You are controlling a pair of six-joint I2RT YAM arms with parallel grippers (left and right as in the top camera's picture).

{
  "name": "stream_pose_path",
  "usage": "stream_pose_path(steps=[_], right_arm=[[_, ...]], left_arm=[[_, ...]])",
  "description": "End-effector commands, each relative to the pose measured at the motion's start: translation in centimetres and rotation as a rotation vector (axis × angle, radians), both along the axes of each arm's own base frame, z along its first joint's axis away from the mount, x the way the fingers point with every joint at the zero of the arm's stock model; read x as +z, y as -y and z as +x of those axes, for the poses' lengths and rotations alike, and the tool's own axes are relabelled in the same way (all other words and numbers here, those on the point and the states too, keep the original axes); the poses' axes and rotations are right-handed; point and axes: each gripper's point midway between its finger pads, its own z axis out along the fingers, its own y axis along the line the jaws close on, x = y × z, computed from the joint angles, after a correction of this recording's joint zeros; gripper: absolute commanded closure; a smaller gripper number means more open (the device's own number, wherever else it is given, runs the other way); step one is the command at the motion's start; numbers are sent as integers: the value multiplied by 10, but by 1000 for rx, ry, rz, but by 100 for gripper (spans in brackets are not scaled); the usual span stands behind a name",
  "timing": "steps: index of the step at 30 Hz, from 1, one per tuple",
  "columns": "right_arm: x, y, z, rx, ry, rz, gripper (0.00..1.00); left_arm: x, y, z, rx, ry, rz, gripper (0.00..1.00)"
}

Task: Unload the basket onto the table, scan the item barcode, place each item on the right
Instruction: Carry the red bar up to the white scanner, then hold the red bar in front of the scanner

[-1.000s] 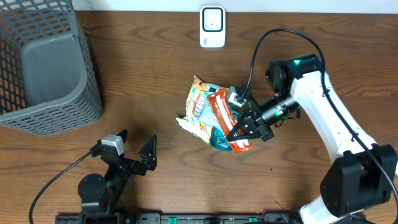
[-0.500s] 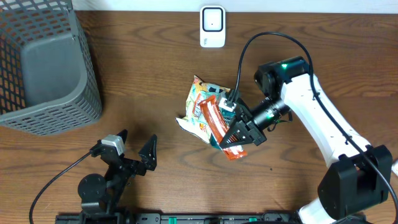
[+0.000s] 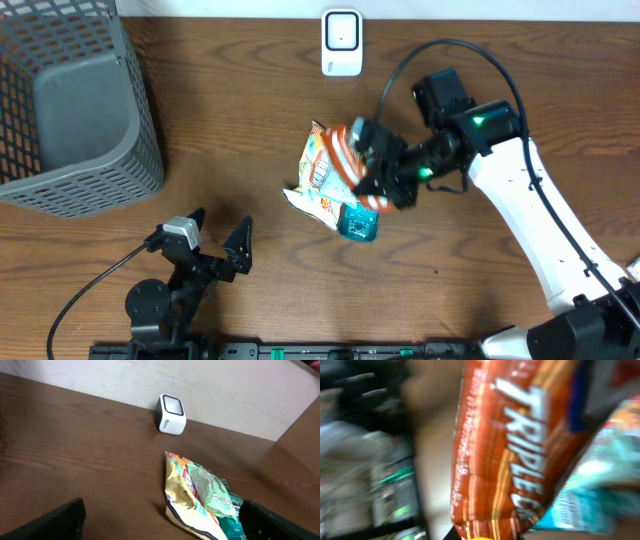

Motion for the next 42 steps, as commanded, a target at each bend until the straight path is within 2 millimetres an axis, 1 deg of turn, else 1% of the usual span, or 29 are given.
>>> stream_pose_path(steps=[1, 5, 6, 10, 13, 14, 17, 18, 22, 24, 29, 34, 38, 42], right_arm=[[-19, 26, 49, -341, 61, -243, 99], [-16, 29, 81, -396, 212, -279, 99], [-15, 30, 92, -419, 259, -293, 99], [-17, 38, 121, -489, 362, -341, 99], [-22, 41, 142, -532, 420, -368, 99], [-24, 42, 146, -540, 429, -374, 99], [-35, 47, 169, -589, 482, -419, 99], [-41, 52, 184, -629, 524, -454, 99], [-49, 69, 224, -754, 659, -544, 99], [-53, 72, 244, -794, 738, -569, 99], [-67, 69, 275, -807, 855, -586, 99], [-78, 63, 294, -786, 921, -634, 99], [-76, 58, 315, -756, 985, -688, 99], [-67, 58, 342, -772, 1054, -752, 99]], left_arm=[[6, 0, -1, 0, 22, 13, 2], [6, 0, -1, -1, 22, 13, 2], [6, 0, -1, -1, 22, 13, 2], [6, 0, -1, -1, 22, 13, 2], [6, 0, -1, -1, 22, 13, 2], [6, 0, -1, -1, 22, 13, 2], [6, 0, -1, 0, 22, 13, 2], [6, 0, -1, -1, 22, 13, 2], [6, 0, -1, 0, 22, 13, 2], [6, 0, -1, -1, 22, 13, 2], [6, 0, -1, -1, 22, 13, 2], [6, 0, -1, -1, 22, 13, 2], [6, 0, -1, -1, 22, 13, 2], [6, 0, -1, 0, 22, 13, 2]])
